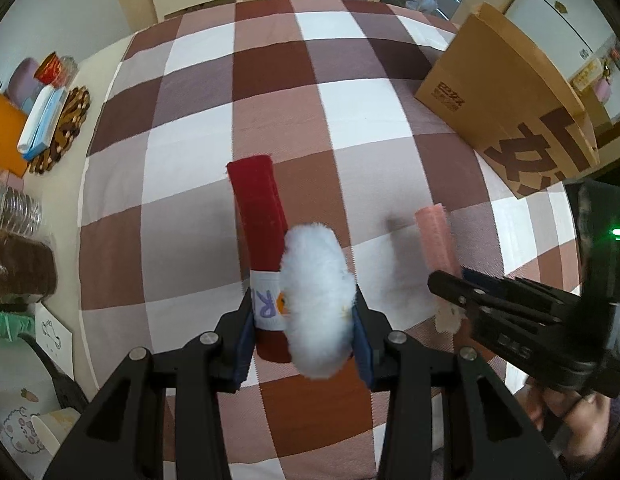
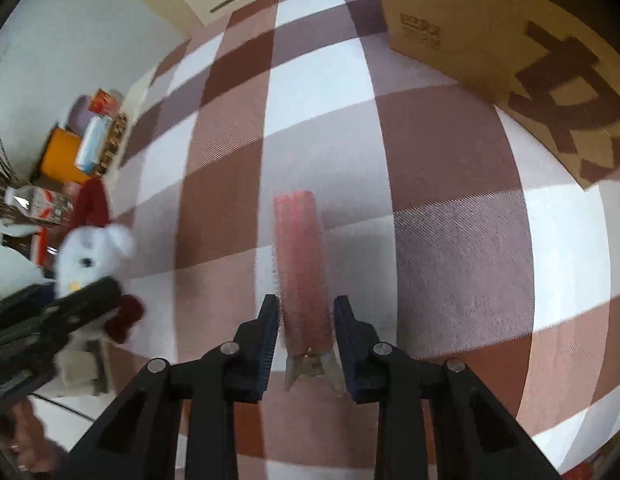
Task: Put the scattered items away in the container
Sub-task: 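Carry the fluffy item with the left tool while the right tool carries the pink comb into the cardboard box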
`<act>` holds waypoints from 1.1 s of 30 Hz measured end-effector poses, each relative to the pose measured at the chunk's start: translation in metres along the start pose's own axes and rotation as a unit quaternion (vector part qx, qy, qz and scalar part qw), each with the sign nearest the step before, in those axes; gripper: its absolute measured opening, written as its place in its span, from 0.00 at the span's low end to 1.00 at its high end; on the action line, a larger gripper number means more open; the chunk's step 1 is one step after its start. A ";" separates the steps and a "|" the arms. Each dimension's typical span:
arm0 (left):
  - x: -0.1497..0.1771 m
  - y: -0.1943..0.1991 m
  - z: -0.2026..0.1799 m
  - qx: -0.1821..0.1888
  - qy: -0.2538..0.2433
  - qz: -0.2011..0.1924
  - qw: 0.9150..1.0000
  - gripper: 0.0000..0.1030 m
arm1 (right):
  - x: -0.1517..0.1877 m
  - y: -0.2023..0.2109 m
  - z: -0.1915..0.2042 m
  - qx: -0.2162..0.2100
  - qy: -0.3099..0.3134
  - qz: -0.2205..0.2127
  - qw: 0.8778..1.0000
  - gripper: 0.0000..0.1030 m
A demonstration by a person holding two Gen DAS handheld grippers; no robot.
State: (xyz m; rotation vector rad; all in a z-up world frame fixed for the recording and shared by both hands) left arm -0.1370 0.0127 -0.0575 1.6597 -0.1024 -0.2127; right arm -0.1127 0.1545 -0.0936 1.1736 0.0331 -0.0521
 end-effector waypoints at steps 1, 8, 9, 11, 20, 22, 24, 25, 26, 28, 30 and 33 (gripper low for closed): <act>0.000 0.001 -0.004 -0.001 -0.004 -0.001 1.000 0.41 | 0.003 0.006 -0.001 -0.009 -0.004 -0.003 1.000 0.27; -0.003 0.010 -0.032 -0.005 -0.037 -0.011 0.999 0.41 | 0.012 0.049 0.006 -0.028 -0.016 -0.043 0.999 0.27; -0.004 0.011 -0.035 -0.004 -0.041 -0.012 0.999 0.41 | 0.013 0.056 0.005 -0.029 -0.017 -0.049 0.998 0.28; -0.005 0.016 -0.046 -0.003 -0.052 -0.017 0.999 0.41 | 0.015 0.068 0.004 -0.028 -0.022 -0.060 0.998 0.28; -0.009 0.030 -0.091 0.004 -0.100 -0.033 0.994 0.41 | 0.027 0.115 -0.018 -0.015 -0.048 -0.101 0.994 0.28; -0.010 0.032 -0.100 0.005 -0.110 -0.035 0.993 0.41 | 0.031 0.122 -0.026 -0.014 -0.056 -0.108 0.992 0.28; -0.011 0.034 -0.111 0.007 -0.121 -0.037 0.992 0.41 | 0.034 0.128 -0.031 -0.010 -0.064 -0.114 0.991 0.28; -0.012 0.035 -0.117 0.007 -0.128 -0.038 0.991 0.41 | 0.035 0.130 -0.034 -0.009 -0.066 -0.117 0.991 0.28; -0.012 0.035 -0.121 0.008 -0.133 -0.039 0.990 0.41 | 0.036 0.132 -0.036 -0.008 -0.070 -0.120 0.990 0.28; -0.013 0.037 -0.131 0.009 -0.143 -0.040 0.989 0.41 | 0.038 0.135 -0.042 -0.007 -0.077 -0.124 0.989 0.28; -0.013 0.037 -0.138 0.010 -0.151 -0.040 0.988 0.41 | 0.041 0.139 -0.047 -0.006 -0.082 -0.129 0.988 0.28; -0.014 0.038 -0.150 0.012 -0.163 -0.041 0.986 0.41 | 0.044 0.145 -0.054 -0.005 -0.090 -0.135 0.987 0.28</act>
Point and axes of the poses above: each gripper's, at about its wrist camera, not at the fingertips, and y roughly against the way its jaws point, z to its left, x to its underside, the point moved 4 cm from there along -y, roughly the way its jaws point, and after that the axes turned 7 degrees about z, right-handed, at the moved point
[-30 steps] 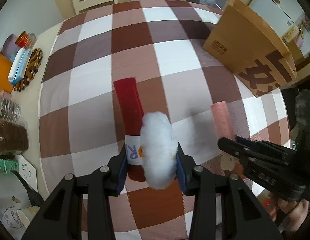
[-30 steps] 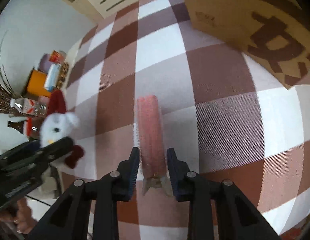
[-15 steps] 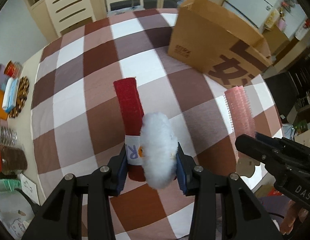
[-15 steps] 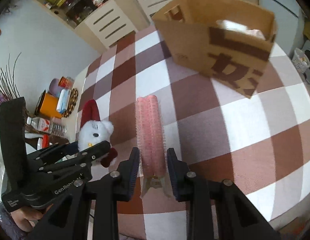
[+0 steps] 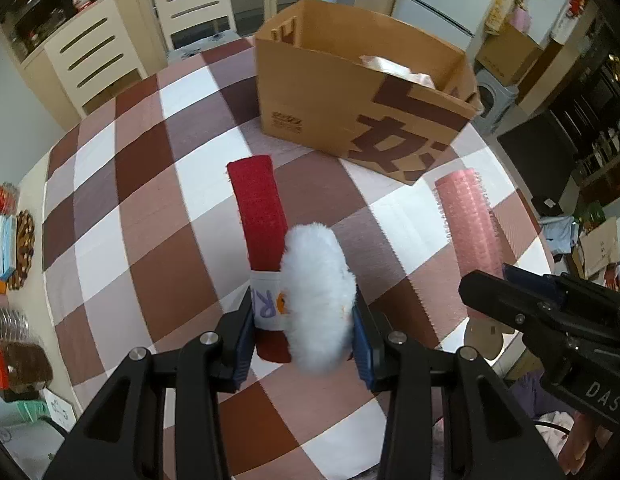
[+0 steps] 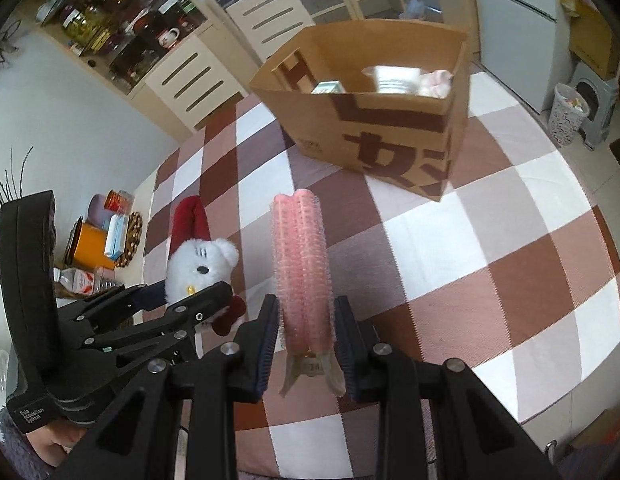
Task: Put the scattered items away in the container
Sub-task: 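Carry the fluffy item with the left tool while the right tool carries the pink comb into the cardboard box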
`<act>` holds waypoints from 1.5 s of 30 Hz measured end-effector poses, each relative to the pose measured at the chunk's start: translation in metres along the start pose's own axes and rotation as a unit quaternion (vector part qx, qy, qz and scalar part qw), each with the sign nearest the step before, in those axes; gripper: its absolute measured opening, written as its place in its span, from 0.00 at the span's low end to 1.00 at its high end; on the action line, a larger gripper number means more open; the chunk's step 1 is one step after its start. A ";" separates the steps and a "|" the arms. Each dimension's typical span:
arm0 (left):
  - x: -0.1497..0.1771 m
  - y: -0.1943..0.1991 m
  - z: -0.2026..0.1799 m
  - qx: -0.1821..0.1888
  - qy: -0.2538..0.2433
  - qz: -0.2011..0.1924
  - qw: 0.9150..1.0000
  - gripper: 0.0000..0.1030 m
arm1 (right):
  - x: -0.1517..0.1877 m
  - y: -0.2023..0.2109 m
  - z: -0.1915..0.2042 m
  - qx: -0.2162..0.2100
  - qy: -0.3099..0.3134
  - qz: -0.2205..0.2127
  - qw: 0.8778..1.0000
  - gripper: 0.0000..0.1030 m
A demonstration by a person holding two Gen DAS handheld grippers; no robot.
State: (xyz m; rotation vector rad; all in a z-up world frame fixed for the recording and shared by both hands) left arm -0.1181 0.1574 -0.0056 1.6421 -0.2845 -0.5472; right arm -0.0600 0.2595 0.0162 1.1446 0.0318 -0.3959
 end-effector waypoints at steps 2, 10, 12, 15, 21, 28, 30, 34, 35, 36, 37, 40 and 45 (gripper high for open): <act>-0.003 0.000 -0.007 0.002 -0.008 0.000 1.000 0.41 | -0.001 0.004 -0.005 0.002 -0.005 -0.005 1.000 0.28; -0.013 -0.001 -0.032 0.008 -0.035 -0.003 0.999 0.41 | -0.003 0.020 -0.019 0.006 -0.019 -0.021 1.000 0.28; -0.016 -0.001 -0.037 0.011 -0.040 -0.003 0.999 0.41 | -0.004 0.023 -0.023 0.008 -0.022 -0.026 0.999 0.28; -0.023 0.000 -0.045 0.016 -0.047 -0.006 0.999 0.41 | -0.005 0.027 -0.029 0.010 -0.028 -0.030 0.999 0.28; -0.037 0.003 -0.059 0.023 -0.067 -0.011 0.997 0.41 | -0.012 0.032 -0.041 0.014 -0.040 -0.039 0.998 0.28; -0.053 0.004 -0.070 0.028 -0.083 -0.016 0.996 0.41 | -0.021 0.038 -0.054 0.019 -0.055 -0.048 0.997 0.28; -0.056 0.004 -0.072 0.029 -0.087 -0.017 0.996 0.41 | -0.025 0.040 -0.057 0.020 -0.058 -0.051 0.997 0.28; -0.065 0.002 -0.077 0.033 -0.094 -0.018 0.995 0.41 | -0.032 0.041 -0.061 0.019 -0.063 -0.054 0.996 0.28; -0.067 0.001 -0.078 0.035 -0.095 -0.018 0.995 0.41 | -0.034 0.041 -0.062 0.019 -0.064 -0.055 0.996 0.28; -0.068 0.001 -0.079 0.035 -0.096 -0.019 0.995 0.41 | -0.035 0.041 -0.062 0.020 -0.065 -0.055 0.996 0.28; -0.070 0.001 -0.080 0.036 -0.098 -0.019 0.994 0.41 | -0.037 0.041 -0.063 0.020 -0.065 -0.056 0.996 0.28; -0.075 0.000 -0.080 0.038 -0.101 -0.021 0.994 0.41 | -0.041 0.040 -0.065 0.019 -0.067 -0.058 0.996 0.28; -0.082 0.000 -0.080 0.040 -0.104 -0.022 0.994 0.41 | -0.048 0.040 -0.065 0.020 -0.066 -0.060 0.996 0.28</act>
Point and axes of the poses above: each gripper's, at about its wrist camera, not at the fingertips, and y roughly against the way its jaws point, z to its left, x to its underside, the point moved 4 cm from there along -y, roughly the way its jaws point, and after that the axes turned 7 degrees about z, right-handed, at the moved point
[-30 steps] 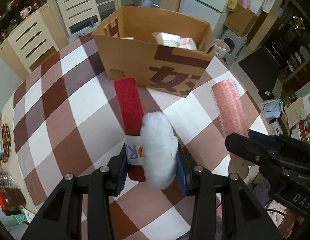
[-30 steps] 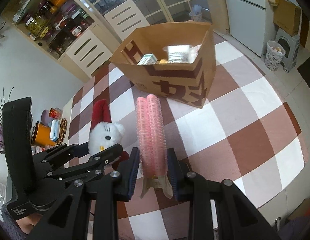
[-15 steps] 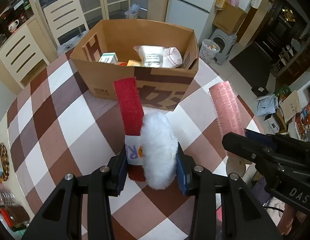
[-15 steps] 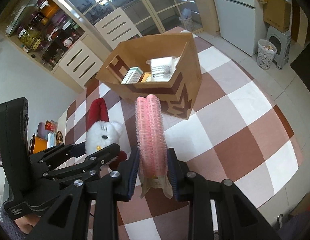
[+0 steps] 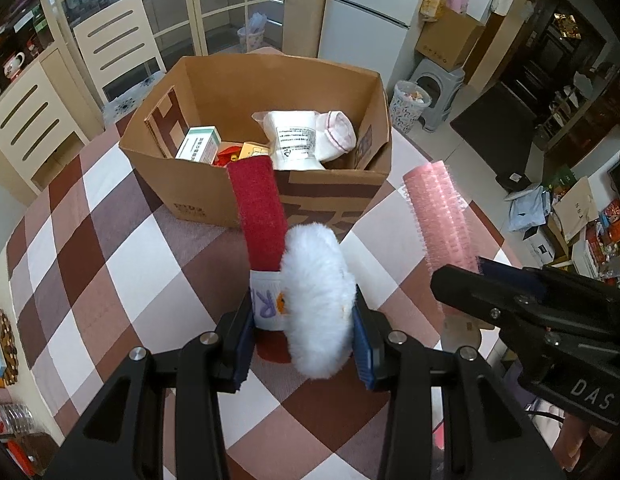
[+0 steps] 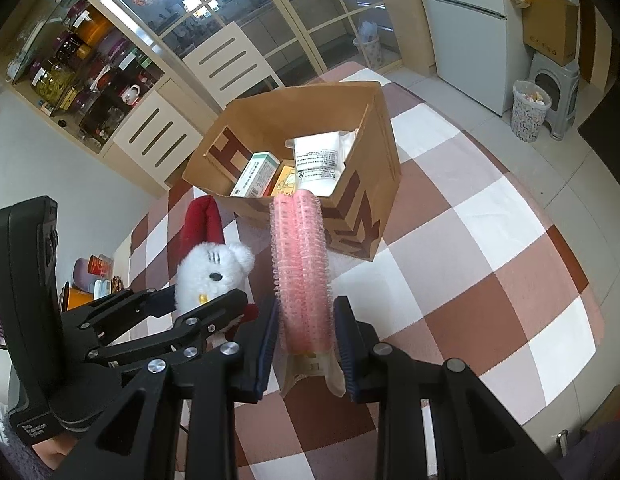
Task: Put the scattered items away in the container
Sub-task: 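Carry the fluffy item with the left tool while the right tool carries the pink comb into the cardboard box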
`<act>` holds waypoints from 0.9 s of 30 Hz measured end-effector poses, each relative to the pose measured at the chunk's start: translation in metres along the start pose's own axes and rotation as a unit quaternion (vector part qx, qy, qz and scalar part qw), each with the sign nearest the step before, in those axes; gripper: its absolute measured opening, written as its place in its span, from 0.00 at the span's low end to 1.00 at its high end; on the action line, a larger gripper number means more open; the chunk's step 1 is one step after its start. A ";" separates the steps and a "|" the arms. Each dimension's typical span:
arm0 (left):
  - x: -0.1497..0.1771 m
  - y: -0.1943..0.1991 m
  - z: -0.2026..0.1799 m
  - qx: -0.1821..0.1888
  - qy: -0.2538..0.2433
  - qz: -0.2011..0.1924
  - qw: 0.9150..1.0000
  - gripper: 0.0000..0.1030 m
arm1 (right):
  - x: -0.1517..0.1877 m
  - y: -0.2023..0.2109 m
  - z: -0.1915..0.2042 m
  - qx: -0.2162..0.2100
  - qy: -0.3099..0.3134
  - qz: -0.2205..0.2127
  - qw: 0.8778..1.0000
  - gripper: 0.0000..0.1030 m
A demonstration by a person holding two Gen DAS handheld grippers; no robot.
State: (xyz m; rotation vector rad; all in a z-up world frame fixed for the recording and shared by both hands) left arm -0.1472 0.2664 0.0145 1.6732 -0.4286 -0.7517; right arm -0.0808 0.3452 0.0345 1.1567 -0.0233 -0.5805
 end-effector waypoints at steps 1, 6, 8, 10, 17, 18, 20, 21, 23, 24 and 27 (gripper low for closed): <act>-0.001 0.000 0.001 0.000 0.000 0.000 1.000 0.41 | 0.000 0.000 0.000 0.001 0.000 -0.001 1.000 0.28; -0.008 0.000 0.006 0.002 0.000 -0.002 1.000 0.41 | -0.008 -0.004 0.002 0.000 0.003 -0.001 1.000 0.28; -0.011 0.000 0.009 0.007 0.004 -0.001 1.000 0.41 | -0.012 -0.005 0.005 -0.001 0.005 -0.001 1.000 0.28; -0.013 0.001 0.013 0.010 0.008 -0.002 1.000 0.41 | -0.016 -0.005 0.007 -0.004 0.007 -0.001 1.000 0.28; -0.032 0.014 0.031 0.039 0.027 -0.015 0.999 0.41 | -0.036 -0.002 0.022 -0.019 0.020 -0.011 1.000 0.28; -0.037 0.016 0.034 0.043 0.029 -0.017 0.999 0.41 | -0.042 -0.001 0.024 -0.021 0.022 -0.014 0.999 0.28; -0.049 0.023 0.041 0.050 0.033 -0.028 0.998 0.41 | -0.050 0.000 0.027 -0.022 0.025 -0.019 0.999 0.28; -0.053 0.025 0.043 0.052 0.034 -0.030 0.998 0.41 | -0.056 0.001 0.029 -0.023 0.027 -0.022 0.999 0.28; -0.067 0.031 0.050 0.057 0.037 -0.041 0.997 0.41 | -0.067 0.002 0.032 -0.024 0.028 -0.028 0.999 0.28; -0.074 0.032 0.052 0.058 0.038 -0.044 0.997 0.41 | -0.073 0.002 0.033 -0.024 0.029 -0.031 0.999 0.28; -0.097 0.034 0.061 0.068 0.044 -0.053 0.995 0.41 | -0.092 0.001 0.035 -0.020 0.032 -0.039 0.999 0.28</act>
Point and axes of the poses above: each gripper's, at about its wrist camera, not at the fingertips, and y roughly against the way its jaws point, z to its left, x to its underside, the point moved 4 cm from there along -y, roughly the way its jaws point, and after that the axes turned 7 degrees about z, right-handed, at the moved point
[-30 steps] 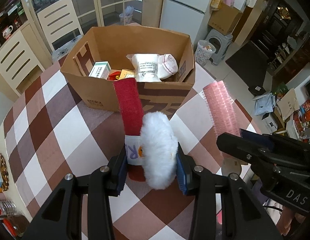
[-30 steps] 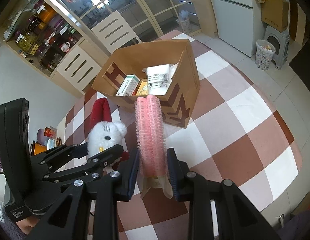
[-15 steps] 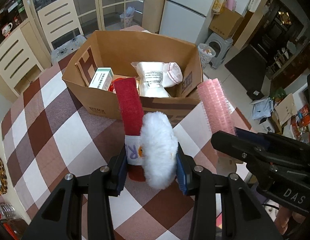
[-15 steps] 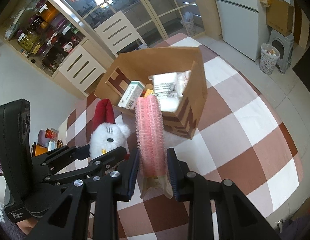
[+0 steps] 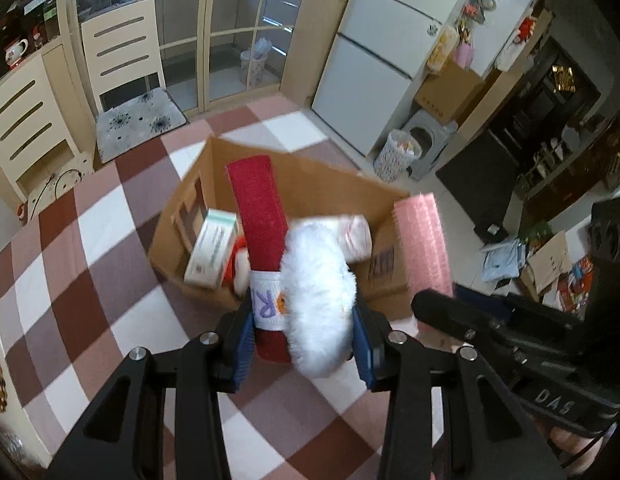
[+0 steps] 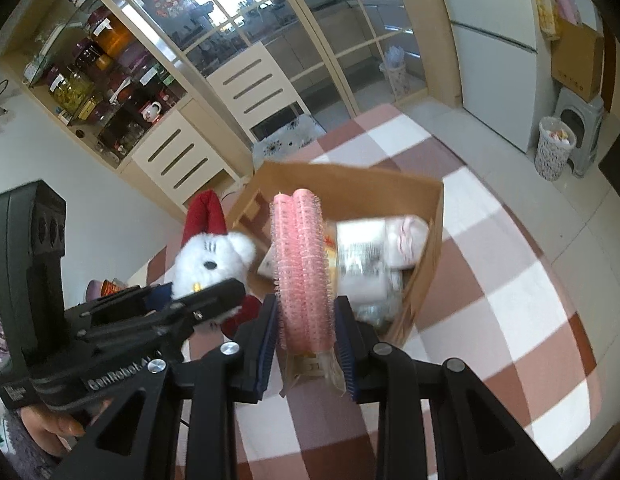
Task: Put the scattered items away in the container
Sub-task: 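Carry the fluffy item with the left tool while the right tool carries the pink comb into the cardboard box, then open both tools to drop the fluffy item and pink comb inside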
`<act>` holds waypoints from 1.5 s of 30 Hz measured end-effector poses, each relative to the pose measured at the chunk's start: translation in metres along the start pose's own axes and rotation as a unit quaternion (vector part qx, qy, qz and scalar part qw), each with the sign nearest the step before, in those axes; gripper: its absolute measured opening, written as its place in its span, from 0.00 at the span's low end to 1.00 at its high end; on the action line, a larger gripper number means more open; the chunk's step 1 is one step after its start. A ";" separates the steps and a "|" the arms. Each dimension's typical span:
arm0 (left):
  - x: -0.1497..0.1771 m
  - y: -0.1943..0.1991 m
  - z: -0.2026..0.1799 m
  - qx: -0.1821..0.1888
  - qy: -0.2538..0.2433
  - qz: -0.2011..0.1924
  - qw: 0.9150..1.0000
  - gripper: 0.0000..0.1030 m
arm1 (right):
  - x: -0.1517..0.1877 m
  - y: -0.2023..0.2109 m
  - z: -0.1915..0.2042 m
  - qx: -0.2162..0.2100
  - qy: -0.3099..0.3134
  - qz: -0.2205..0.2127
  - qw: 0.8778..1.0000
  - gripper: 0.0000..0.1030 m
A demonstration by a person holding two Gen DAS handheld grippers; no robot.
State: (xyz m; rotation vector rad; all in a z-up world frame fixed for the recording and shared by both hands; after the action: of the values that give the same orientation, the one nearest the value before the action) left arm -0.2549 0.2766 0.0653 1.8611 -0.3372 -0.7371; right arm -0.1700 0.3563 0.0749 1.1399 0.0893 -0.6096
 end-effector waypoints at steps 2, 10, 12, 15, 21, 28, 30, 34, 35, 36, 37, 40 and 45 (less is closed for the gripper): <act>-0.020 -0.003 0.004 0.011 0.005 -0.004 1.000 0.41 | -0.010 -0.003 0.000 0.003 0.002 -0.004 1.000 0.28; -0.066 -0.042 0.020 0.020 0.016 0.010 1.000 0.41 | -0.048 -0.027 -0.006 0.026 0.005 -0.008 1.000 0.27; -0.068 -0.055 0.024 0.018 0.021 0.020 0.999 0.41 | -0.050 -0.034 -0.009 0.030 0.001 -0.001 1.000 0.28; -0.064 -0.071 0.029 0.016 0.025 0.034 0.999 0.41 | -0.047 -0.046 -0.014 0.032 -0.005 0.011 0.999 0.28; -0.050 -0.095 0.034 0.003 0.025 0.054 0.998 0.41 | -0.037 -0.064 -0.018 0.037 -0.007 0.036 0.999 0.28; -0.046 -0.105 0.040 -0.007 0.025 0.064 0.998 0.42 | -0.034 -0.077 -0.021 0.045 -0.007 0.052 0.998 0.28; -0.044 -0.106 0.042 -0.010 0.024 0.065 0.998 0.42 | -0.033 -0.080 -0.021 0.048 -0.006 0.056 0.997 0.28; -0.041 -0.106 0.044 -0.013 0.027 0.067 0.997 0.43 | -0.031 -0.085 -0.023 0.050 -0.009 0.066 0.997 0.28; -0.040 -0.104 0.044 -0.013 0.028 0.066 0.997 0.44 | -0.030 -0.086 -0.024 0.050 -0.009 0.069 0.996 0.28; -0.040 -0.103 0.045 -0.014 0.028 0.066 0.997 0.44 | -0.029 -0.087 -0.024 0.050 -0.009 0.071 0.996 0.28; -0.039 -0.102 0.046 -0.013 0.029 0.065 0.997 0.45 | -0.029 -0.087 -0.024 0.052 -0.009 0.072 0.996 0.28; -0.041 -0.093 0.046 -0.016 0.026 0.055 0.998 0.53 | -0.029 -0.087 -0.022 0.051 -0.009 0.074 0.996 0.28; -0.046 -0.078 0.044 -0.016 0.022 0.040 0.999 0.60 | -0.031 -0.081 -0.023 0.053 -0.023 0.074 0.996 0.29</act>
State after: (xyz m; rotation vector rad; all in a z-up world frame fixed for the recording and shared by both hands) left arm -0.3258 0.3009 -0.0011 1.8202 -0.3685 -0.6423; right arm -0.2309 0.3668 0.0095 1.2220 -0.0682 -0.5125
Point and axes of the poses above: each gripper's, at about its wrist camera, not at the fingertips, and y roughly against the way its jaws point, z to its left, x to its underside, the point moved 4 cm from there along -y, roughly the way its jaws point, and after that the axes turned 7 degrees about z, right-handed, at the moved point
